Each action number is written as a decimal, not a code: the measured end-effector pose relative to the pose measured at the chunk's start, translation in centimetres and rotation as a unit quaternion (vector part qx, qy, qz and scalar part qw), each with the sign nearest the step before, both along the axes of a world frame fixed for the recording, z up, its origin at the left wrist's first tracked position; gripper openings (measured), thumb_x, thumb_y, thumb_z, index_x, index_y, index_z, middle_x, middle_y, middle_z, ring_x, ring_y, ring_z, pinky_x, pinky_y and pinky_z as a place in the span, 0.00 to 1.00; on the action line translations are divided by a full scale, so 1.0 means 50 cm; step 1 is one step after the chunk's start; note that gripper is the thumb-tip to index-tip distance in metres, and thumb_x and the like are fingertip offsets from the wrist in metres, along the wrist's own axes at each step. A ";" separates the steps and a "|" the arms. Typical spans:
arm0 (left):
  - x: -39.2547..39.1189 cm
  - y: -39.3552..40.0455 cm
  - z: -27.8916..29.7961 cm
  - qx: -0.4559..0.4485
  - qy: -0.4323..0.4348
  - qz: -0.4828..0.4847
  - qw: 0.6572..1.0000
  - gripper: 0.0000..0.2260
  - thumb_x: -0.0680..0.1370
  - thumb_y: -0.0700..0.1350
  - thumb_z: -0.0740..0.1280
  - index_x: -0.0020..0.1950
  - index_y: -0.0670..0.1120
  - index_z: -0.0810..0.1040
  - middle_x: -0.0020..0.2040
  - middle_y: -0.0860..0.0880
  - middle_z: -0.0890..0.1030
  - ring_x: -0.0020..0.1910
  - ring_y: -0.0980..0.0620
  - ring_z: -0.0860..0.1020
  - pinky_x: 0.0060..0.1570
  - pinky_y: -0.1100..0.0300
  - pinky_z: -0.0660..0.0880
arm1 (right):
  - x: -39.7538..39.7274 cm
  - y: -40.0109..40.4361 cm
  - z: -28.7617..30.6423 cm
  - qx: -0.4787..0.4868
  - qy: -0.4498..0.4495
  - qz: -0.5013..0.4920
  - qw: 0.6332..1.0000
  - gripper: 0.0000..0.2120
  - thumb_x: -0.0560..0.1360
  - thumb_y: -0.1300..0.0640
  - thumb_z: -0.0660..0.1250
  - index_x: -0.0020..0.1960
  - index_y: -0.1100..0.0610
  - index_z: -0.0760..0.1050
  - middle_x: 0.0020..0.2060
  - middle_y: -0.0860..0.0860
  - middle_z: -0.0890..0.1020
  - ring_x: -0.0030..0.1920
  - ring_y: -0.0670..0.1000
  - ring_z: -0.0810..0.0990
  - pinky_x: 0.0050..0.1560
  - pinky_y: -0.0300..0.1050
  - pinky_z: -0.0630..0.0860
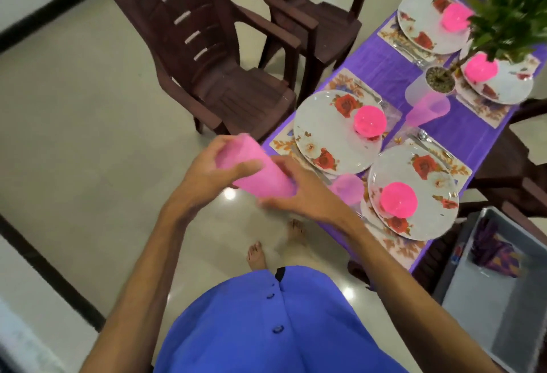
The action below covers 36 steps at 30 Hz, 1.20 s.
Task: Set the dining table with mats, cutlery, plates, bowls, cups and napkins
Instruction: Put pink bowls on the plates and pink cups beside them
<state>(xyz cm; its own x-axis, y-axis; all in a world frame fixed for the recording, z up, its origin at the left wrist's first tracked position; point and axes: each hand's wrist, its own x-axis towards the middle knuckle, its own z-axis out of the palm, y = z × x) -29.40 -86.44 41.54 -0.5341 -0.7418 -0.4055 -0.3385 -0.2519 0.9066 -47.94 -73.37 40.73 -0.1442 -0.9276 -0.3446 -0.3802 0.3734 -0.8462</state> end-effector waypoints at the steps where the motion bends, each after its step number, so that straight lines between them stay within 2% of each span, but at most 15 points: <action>1: -0.006 -0.013 0.020 -0.035 0.006 -0.009 0.999 0.26 0.63 0.65 0.78 0.58 0.59 0.81 0.57 0.58 0.84 0.54 0.60 0.82 0.49 0.63 0.80 | 0.031 -0.043 0.013 0.012 -0.043 0.021 0.999 0.31 0.68 0.47 0.82 0.67 0.44 0.73 0.56 0.42 0.82 0.54 0.43 0.82 0.54 0.43 0.81; 3: -0.006 -0.048 0.049 -0.105 -0.001 0.057 0.993 0.23 0.66 0.67 0.75 0.55 0.55 0.85 0.52 0.55 0.86 0.52 0.57 0.83 0.50 0.62 0.78 | 0.078 -0.117 0.038 0.004 -0.103 -0.005 0.995 0.28 0.67 0.54 0.82 0.64 0.46 0.75 0.49 0.49 0.85 0.45 0.49 0.85 0.45 0.52 0.85; 4: 0.001 -0.072 0.057 -0.124 -0.003 0.105 0.987 0.23 0.67 0.68 0.74 0.53 0.54 0.86 0.49 0.55 0.86 0.50 0.56 0.83 0.49 0.59 0.79 | 0.094 -0.152 0.048 -0.017 -0.076 -0.022 0.997 0.29 0.67 0.53 0.82 0.63 0.46 0.74 0.48 0.49 0.84 0.43 0.49 0.85 0.43 0.55 0.85; 7: 0.049 -0.180 0.070 -0.126 -0.015 0.243 0.962 0.21 0.68 0.70 0.72 0.43 0.54 0.86 0.41 0.56 0.85 0.42 0.55 0.82 0.45 0.50 0.81 | 0.120 -0.256 0.053 -0.097 0.146 -0.005 0.984 0.33 0.63 0.43 0.76 0.65 0.43 0.69 0.47 0.46 0.84 0.45 0.52 0.85 0.43 0.55 0.82; 8: 0.072 -0.230 0.078 -0.111 -0.003 0.293 0.950 0.19 0.68 0.70 0.72 0.39 0.55 0.85 0.38 0.56 0.84 0.41 0.54 0.82 0.45 0.47 0.83 | 0.122 -0.289 0.045 -0.115 0.181 -0.012 0.977 0.34 0.63 0.42 0.74 0.67 0.43 0.68 0.48 0.46 0.83 0.46 0.54 0.84 0.45 0.54 0.81; 10: 0.124 -0.333 0.101 -0.097 0.026 0.358 0.928 0.18 0.69 0.68 0.72 0.38 0.53 0.84 0.38 0.55 0.84 0.42 0.53 0.84 0.46 0.44 0.85 | 0.117 -0.341 0.017 -0.122 0.155 -0.058 0.979 0.34 0.65 0.40 0.75 0.68 0.44 0.67 0.50 0.46 0.82 0.48 0.54 0.83 0.45 0.51 0.81; 14: 0.215 -0.503 0.122 -0.129 0.031 0.365 0.921 0.21 0.70 0.67 0.74 0.49 0.50 0.83 0.45 0.53 0.85 0.49 0.53 0.86 0.45 0.52 0.85 | 0.085 -0.431 -0.042 -0.081 0.106 -0.143 0.981 0.36 0.68 0.40 0.80 0.67 0.50 0.67 0.55 0.48 0.78 0.52 0.51 0.79 0.40 0.37 0.74; 17: 0.249 -0.620 0.097 -0.114 0.003 0.352 0.929 0.32 0.67 0.68 0.75 0.60 0.46 0.79 0.54 0.49 0.84 0.53 0.50 0.86 0.42 0.56 0.84 | 0.079 -0.540 -0.056 -0.066 0.040 -0.197 0.977 0.32 0.68 0.38 0.80 0.63 0.49 0.69 0.52 0.45 0.80 0.49 0.46 0.80 0.38 0.31 0.75; 19: 0.263 -0.706 0.078 -0.095 -0.003 0.348 0.932 0.41 0.63 0.68 0.76 0.67 0.46 0.70 0.59 0.48 0.81 0.54 0.51 0.85 0.44 0.55 0.84 | 0.086 -0.650 -0.063 -0.073 0.001 -0.211 0.975 0.30 0.68 0.35 0.78 0.62 0.47 0.72 0.51 0.44 0.82 0.49 0.44 0.82 0.41 0.31 0.76; 22: 0.284 -0.814 0.054 -0.063 0.000 0.363 0.930 0.45 0.59 0.66 0.79 0.67 0.47 0.64 0.59 0.47 0.79 0.53 0.51 0.83 0.51 0.51 0.84 | 0.123 -0.828 -0.053 -0.095 -0.055 -0.226 0.968 0.29 0.71 0.34 0.75 0.64 0.47 0.73 0.52 0.45 0.82 0.50 0.41 0.82 0.45 0.35 0.79; 25: 0.321 -0.956 0.042 -0.041 -0.020 0.361 0.931 0.42 0.57 0.65 0.81 0.63 0.48 0.69 0.58 0.47 0.79 0.53 0.50 0.83 0.57 0.45 0.83 | 0.176 -1.017 -0.039 -0.107 -0.100 -0.220 0.964 0.27 0.73 0.39 0.76 0.66 0.49 0.74 0.52 0.47 0.83 0.52 0.47 0.84 0.50 0.48 0.84; 27: 0.340 -1.042 0.036 -0.040 -0.024 0.356 0.933 0.41 0.56 0.65 0.83 0.61 0.49 0.72 0.58 0.47 0.80 0.53 0.50 0.83 0.60 0.41 0.81 | 0.203 -1.125 -0.030 -0.123 -0.119 -0.223 0.960 0.29 0.71 0.39 0.77 0.66 0.49 0.75 0.54 0.48 0.84 0.54 0.49 0.85 0.52 0.53 0.84; 31: 0.344 -1.277 0.021 -0.042 -0.017 0.346 0.937 0.37 0.55 0.62 0.81 0.59 0.51 0.72 0.54 0.52 0.79 0.47 0.56 0.81 0.57 0.45 0.80 | 0.214 -1.373 -0.036 -0.128 -0.150 -0.255 0.947 0.27 0.70 0.46 0.81 0.65 0.49 0.78 0.55 0.49 0.85 0.55 0.50 0.85 0.54 0.55 0.84; 36: 0.328 -1.622 -0.031 -0.040 -0.002 0.318 0.947 0.37 0.58 0.61 0.82 0.62 0.51 0.73 0.60 0.49 0.80 0.53 0.53 0.82 0.53 0.48 0.82 | 0.178 -1.681 -0.070 -0.134 -0.152 -0.285 0.937 0.27 0.69 0.46 0.82 0.65 0.50 0.79 0.56 0.50 0.86 0.57 0.52 0.85 0.58 0.60 0.82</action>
<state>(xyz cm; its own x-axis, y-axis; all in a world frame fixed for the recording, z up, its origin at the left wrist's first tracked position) -13.01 -167.51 40.02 0.0335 -0.9417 -0.3349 -0.1454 -0.3361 0.9305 -39.05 -157.40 37.25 -0.5760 -0.7883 -0.2164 0.0904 0.2017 -0.9753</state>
